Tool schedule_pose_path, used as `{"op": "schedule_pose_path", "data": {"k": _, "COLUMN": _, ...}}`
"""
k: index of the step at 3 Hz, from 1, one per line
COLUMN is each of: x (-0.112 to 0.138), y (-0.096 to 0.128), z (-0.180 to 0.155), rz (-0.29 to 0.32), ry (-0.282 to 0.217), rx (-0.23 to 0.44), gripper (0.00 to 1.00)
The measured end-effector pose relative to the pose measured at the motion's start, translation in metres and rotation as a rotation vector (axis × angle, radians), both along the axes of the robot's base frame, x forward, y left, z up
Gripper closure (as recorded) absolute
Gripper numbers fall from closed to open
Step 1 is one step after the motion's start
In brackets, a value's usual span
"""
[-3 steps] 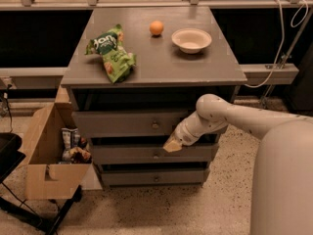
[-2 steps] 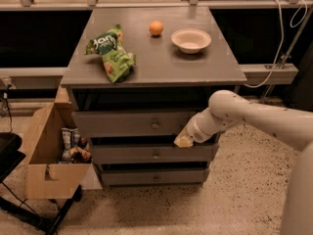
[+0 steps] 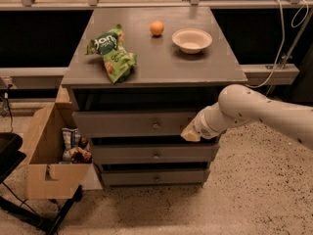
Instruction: Close top drawer
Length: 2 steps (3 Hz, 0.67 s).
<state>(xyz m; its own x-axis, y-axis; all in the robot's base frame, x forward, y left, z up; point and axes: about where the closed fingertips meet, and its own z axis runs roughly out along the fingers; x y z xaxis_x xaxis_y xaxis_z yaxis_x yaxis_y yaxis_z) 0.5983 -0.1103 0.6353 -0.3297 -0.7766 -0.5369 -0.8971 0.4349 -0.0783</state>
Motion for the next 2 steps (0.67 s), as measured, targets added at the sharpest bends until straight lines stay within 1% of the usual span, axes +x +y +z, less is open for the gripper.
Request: {"op": "schedule_pose_path", "data": {"k": 2, "x": -0.0008, "y": 0.0028, "z": -0.0013, "rz": 0.005, "ry": 0.003, "rx": 0.000, "gripper": 0.36}}
